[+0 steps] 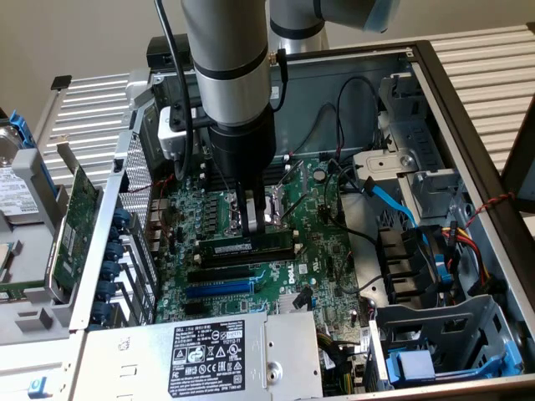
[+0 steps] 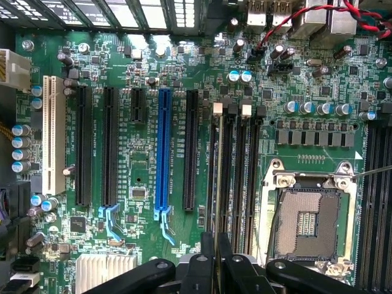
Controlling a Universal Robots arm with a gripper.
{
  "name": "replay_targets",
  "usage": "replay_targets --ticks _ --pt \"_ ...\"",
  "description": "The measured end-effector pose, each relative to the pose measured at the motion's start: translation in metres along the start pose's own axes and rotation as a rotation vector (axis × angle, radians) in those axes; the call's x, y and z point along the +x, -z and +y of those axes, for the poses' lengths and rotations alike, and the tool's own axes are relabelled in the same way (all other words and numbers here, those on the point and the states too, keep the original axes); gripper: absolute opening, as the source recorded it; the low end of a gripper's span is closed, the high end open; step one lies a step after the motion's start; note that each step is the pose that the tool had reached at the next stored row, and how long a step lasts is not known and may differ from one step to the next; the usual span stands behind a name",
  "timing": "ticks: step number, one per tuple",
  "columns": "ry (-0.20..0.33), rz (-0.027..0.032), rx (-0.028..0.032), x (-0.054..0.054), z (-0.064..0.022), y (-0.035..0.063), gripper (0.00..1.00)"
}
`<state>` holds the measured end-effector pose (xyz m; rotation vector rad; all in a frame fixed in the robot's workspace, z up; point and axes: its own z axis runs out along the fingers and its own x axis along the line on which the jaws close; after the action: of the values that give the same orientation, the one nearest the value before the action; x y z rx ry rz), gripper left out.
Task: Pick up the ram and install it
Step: 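Insert the ram into the slot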
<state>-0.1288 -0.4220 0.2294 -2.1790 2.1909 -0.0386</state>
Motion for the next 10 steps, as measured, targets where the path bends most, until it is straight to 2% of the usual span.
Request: replay_targets --ticks 10 --pt "0.0 0.0 0.0003 -0.0001 0.0005 -0.0021 0.14"
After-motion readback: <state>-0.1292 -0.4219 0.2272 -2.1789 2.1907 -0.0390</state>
